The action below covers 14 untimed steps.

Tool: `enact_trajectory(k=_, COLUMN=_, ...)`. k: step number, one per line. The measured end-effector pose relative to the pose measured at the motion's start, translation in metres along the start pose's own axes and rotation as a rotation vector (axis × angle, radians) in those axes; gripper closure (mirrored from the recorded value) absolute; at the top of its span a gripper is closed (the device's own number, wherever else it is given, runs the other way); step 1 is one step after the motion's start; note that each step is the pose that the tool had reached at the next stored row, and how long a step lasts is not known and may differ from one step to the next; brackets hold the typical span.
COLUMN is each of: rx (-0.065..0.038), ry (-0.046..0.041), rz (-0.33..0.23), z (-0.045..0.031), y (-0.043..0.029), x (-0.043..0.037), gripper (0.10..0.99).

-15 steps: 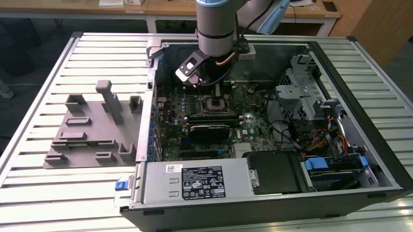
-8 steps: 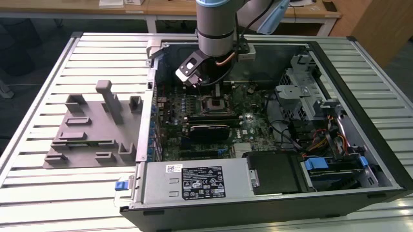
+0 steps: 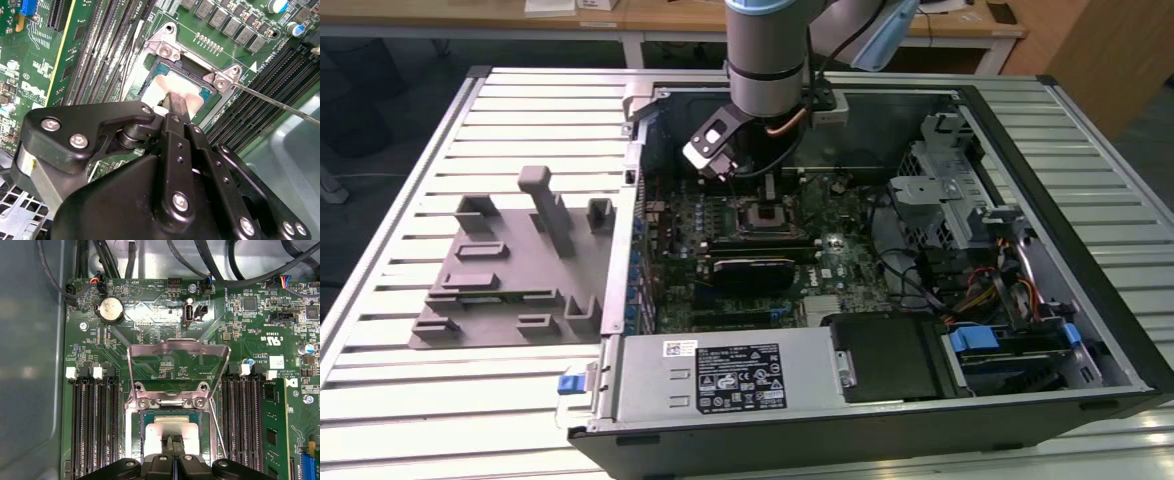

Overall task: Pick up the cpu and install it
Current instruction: 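Place the cpu into insertion slot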

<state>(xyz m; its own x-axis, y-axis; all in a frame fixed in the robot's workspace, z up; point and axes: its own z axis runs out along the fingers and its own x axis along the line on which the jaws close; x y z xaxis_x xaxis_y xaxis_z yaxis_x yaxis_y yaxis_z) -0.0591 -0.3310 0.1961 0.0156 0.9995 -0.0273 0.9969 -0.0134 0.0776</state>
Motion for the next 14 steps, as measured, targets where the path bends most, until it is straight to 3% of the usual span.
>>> enact_trajectory(k=6, rx=-0.001, ry=0.0055, rz=0.001, z=-0.0028, y=0.0005, x=0.0007, gripper=0.98)
enact_trajectory(k=14, rx=0.0, ry=0.0038, rz=0.0, z=-0.0204, y=0.0017, x=-0.0001, gripper=0.98)
